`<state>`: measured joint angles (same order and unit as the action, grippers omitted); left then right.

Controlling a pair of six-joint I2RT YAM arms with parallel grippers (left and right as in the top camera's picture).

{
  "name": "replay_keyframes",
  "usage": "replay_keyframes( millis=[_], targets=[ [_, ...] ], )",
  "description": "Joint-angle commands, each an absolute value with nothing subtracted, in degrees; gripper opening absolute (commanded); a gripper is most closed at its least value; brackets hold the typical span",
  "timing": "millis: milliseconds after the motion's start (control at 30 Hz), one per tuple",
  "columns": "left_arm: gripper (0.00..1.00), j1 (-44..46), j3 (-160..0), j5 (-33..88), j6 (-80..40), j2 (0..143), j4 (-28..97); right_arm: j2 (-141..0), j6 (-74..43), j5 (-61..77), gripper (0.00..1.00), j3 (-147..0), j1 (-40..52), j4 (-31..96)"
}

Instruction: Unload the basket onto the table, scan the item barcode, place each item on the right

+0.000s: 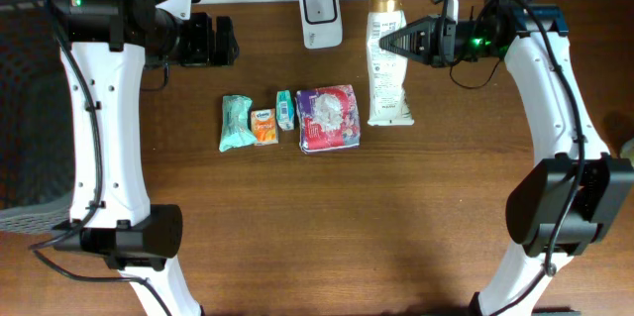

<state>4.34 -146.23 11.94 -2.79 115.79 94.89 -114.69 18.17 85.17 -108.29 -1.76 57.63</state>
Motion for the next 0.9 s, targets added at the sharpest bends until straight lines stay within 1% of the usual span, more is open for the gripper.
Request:
replay_keyframes(
  millis=[0, 67, 133, 200, 300, 400, 433, 467, 500, 533, 667, 800, 833, 867],
  targets=[
    [0.99, 3.97, -146.19, 11.94, -2.96, 116.14, 94.83, -112.86, 17.04, 88.9, 0.04, -109.73, -1.41, 57.6],
    [0.99, 3.97, -146.19, 11.94, -2.96, 116.14, 94.83, -112.88, 15.11, 85.93, 0.04, -109.73, -1.19, 57.58],
    [0.99, 3.97, -146.19, 11.94, -2.98, 116.14, 94.83, -112.88, 6.63, 72.29, 0.04, -109.73, -0.12, 57.54],
    [0.99, 3.97, -146.19, 11.94, -2.96, 116.16, 94.85, -112.88, -8.05, 40.99, 0.04, -109.73, 3.38, 57.67],
    [0.99, 4.01, -146.19, 11.97, -2.98, 116.16, 94.85, -112.88, -16.05, 10.26, 0.04, -109.73, 9.19, 57.58],
    [0.99, 3.95, -146.19, 11.94, -2.96, 116.14, 94.85, -112.97, -20.29, -13.23, 0.04, -109.73, 14.24, 56.75],
    [0.99, 3.97, -146.19, 11.94, -2.98, 116.16, 94.83, -113.16, -22.2, -23.86, 0.04, -109.71, 16.25, 57.67],
    [0.99, 3.97, -146.19, 11.94, -2.96, 116.14, 94.83, -113.65, -23.53, -30.83, 0.04, -109.71, 17.65, 59.29],
    [0.99, 3.97, -146.19, 11.94, -2.98, 116.16, 94.83, -114.41, -24.51, -34.61, 0.04, -109.51, 18.65, 61.06],
    [0.99, 3.97, -146.19, 11.94, -2.96, 116.16, 94.83, -115.18, -24.53, -35.38, 0.04, -108.9, 19.11, 62.5],
    [0.99, 3.97, -146.19, 11.94, -2.98, 116.14, 94.83, -120.09, -24.75, -34.94, 0.04, -101.93, 19.07, 63.16],
    [0.99, 3.97, -146.19, 11.94, -2.96, 116.16, 94.85, -123.72, -27.55, -33.04, 0.04, -97.19, 19.11, 61.87],
    [0.99, 3.97, -146.19, 11.94, -2.96, 116.14, 94.83, -123.92, -27.53, -32.21, 0.11, -96.95, 19.11, 61.78],
    [0.99, 3.97, -146.19, 11.97, -2.96, 116.14, 94.83, -123.92, -27.53, -30.83, 0.27, -96.95, 19.11, 61.78]
  ],
)
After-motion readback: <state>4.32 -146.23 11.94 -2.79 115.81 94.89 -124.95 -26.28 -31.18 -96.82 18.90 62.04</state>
